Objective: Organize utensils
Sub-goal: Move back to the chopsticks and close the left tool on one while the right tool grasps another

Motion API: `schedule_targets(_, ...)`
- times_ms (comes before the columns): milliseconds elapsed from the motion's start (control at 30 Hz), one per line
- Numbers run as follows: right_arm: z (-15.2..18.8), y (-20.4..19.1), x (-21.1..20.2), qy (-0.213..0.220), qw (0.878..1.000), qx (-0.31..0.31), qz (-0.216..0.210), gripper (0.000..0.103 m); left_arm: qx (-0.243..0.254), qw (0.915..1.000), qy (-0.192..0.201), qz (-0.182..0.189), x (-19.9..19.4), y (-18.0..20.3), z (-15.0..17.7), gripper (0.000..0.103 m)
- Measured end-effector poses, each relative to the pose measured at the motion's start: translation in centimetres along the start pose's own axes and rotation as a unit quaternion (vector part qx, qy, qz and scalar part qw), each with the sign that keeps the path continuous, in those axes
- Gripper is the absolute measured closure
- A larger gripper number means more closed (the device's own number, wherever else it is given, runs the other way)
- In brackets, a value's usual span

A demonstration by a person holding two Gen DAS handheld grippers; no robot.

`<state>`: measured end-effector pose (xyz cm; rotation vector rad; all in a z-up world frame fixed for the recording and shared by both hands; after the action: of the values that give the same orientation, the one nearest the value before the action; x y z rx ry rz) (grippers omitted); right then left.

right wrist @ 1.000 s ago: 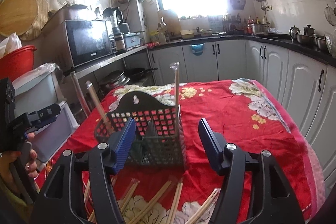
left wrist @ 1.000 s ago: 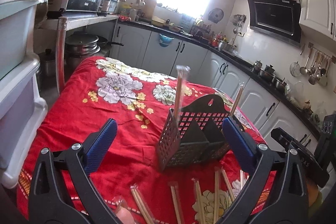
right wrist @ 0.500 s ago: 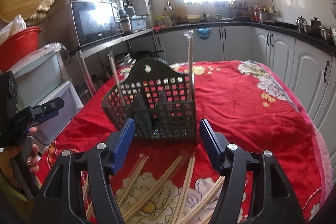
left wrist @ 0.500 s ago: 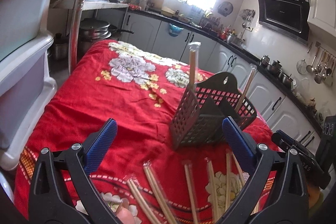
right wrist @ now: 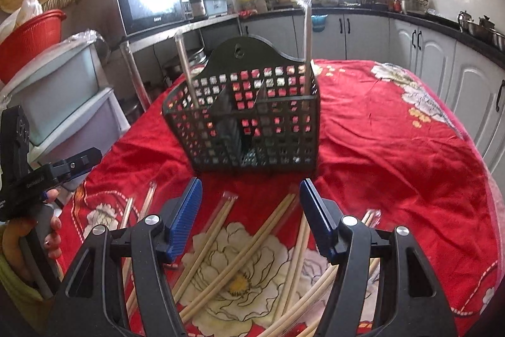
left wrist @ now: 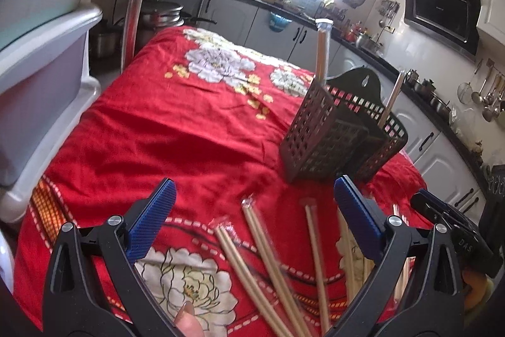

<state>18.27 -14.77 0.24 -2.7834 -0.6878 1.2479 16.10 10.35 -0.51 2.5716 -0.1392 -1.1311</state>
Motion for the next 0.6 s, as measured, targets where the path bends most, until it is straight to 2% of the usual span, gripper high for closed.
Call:
schedule_targets(333, 1.2, 0.0, 2.7, -0.06, 0.998, 0.014, -0.008, 0.041, -0.011, 0.999, -0.044, -0.003, 1.4, -0.9, 1.9, 0.013)
schedule_targets(467, 1.5, 0.7, 4.4, -0.093, 0.995, 0.037, -0.012, 0.044, -0.018, 0.9976, -0.067, 0.008, 2.1, -1.2, 2.7, 0.027)
schedule_targets(600, 1.3, 1.4, 5.8, -0.117, 0.992, 0.054, -0.011, 0.046, -0.036, 0.9933, -0.103, 0.039, 3.1, -1.6, 3.4, 0.044)
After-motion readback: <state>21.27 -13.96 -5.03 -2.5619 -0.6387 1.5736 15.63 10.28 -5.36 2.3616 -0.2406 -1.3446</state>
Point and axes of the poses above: each gripper's, at about its wrist camera, not at the fingertips, and x roughly the way its jaws point, y to its right, z to its underside, the point moved 2 cm from there along x, roughly the way its jaws point, and after that the axes turned 10 degrees about -y, right-handed, at the moved point
